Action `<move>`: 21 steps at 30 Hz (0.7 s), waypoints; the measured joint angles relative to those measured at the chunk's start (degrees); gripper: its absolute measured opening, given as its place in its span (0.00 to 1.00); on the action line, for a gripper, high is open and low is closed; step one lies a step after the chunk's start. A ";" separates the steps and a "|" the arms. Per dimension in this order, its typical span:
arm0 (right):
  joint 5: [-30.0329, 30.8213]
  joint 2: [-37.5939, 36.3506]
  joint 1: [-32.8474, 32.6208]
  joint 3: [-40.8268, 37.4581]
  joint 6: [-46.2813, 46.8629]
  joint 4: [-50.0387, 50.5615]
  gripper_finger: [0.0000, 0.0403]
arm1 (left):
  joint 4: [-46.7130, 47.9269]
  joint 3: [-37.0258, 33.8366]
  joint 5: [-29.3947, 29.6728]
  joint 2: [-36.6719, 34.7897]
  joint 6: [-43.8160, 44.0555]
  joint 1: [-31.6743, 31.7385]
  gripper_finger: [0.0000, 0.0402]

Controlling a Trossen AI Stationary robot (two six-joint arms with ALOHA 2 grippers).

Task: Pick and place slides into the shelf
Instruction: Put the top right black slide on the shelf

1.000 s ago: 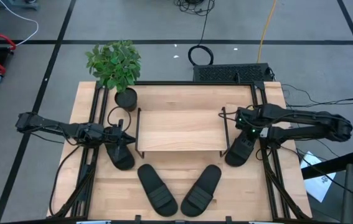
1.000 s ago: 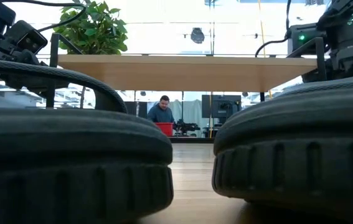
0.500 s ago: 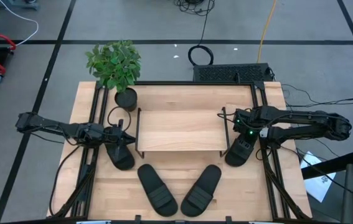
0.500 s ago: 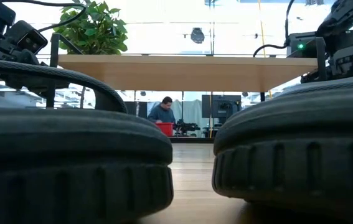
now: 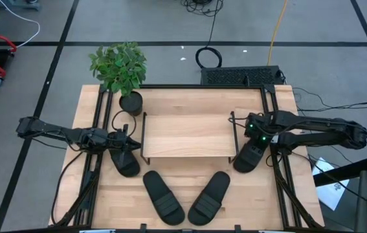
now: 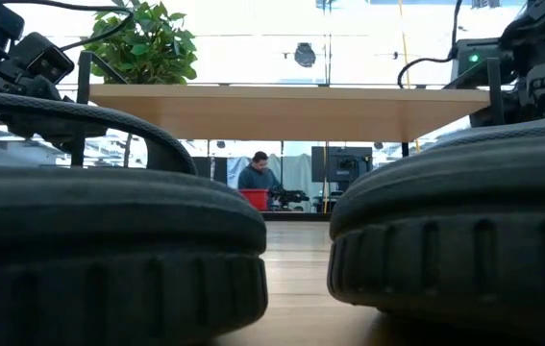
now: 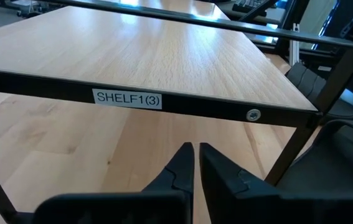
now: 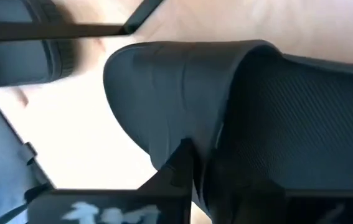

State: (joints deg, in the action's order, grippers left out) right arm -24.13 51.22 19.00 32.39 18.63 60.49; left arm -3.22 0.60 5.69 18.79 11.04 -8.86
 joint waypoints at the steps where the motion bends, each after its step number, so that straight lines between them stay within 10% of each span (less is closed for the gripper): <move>1: 0.12 -0.88 0.02 0.23 0.03 0.04 0.02 | 0.00 0.01 0.00 0.00 0.00 -0.01 0.07; 21: 15.07 0.25 0.15 29.50 -10.73 22.28 0.01 | -0.02 0.00 0.00 0.00 1.34 0.00 0.01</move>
State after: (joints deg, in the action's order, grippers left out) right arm -9.06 51.47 19.16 61.89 7.90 82.77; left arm -3.25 0.60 5.69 18.79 12.38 -8.86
